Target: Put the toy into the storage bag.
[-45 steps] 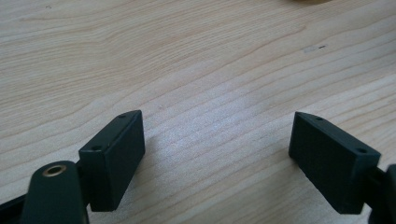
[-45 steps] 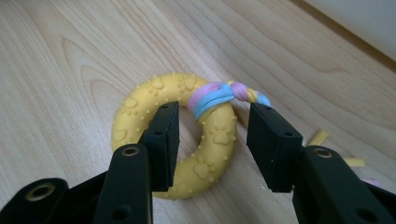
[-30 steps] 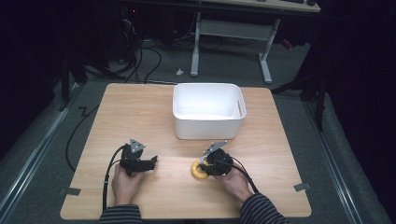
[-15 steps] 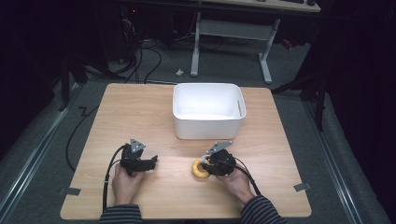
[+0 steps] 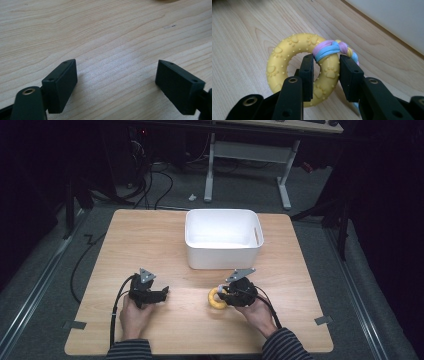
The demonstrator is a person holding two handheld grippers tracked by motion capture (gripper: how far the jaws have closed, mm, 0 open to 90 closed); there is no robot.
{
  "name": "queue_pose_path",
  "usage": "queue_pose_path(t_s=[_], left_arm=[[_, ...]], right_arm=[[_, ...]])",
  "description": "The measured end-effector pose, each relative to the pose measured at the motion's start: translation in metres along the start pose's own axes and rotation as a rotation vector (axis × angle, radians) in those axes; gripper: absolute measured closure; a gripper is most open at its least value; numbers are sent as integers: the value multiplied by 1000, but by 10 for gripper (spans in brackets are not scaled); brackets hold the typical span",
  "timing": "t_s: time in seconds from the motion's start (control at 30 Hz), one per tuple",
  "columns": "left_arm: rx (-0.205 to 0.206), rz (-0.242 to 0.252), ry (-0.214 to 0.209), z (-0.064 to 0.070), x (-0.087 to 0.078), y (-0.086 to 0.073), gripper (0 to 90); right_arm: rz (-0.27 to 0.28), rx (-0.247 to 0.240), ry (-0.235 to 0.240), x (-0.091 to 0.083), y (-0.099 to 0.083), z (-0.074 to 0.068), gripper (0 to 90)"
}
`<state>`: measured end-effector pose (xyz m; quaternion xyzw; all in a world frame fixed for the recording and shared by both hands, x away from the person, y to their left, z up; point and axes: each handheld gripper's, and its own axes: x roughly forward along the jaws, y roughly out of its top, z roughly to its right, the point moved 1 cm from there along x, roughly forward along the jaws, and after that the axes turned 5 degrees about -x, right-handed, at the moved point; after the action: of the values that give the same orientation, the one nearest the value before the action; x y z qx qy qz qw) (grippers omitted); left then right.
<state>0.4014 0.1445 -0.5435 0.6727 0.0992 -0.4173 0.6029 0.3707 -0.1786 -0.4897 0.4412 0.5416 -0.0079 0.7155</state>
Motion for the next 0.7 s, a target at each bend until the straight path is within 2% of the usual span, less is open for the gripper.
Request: queue_pose_path(t_s=[0.27, 0.47, 0.7], left_arm=[[2, 0, -3, 0, 0, 0, 180], [1, 0, -3, 0, 0, 0, 183], [2, 0, -2, 0, 0, 0, 181]], right_arm=[[20, 81, 0, -20, -6, 17, 667], [57, 99, -18, -43, -10, 28, 667], [69, 122, -26, -59, -14, 37, 666]])
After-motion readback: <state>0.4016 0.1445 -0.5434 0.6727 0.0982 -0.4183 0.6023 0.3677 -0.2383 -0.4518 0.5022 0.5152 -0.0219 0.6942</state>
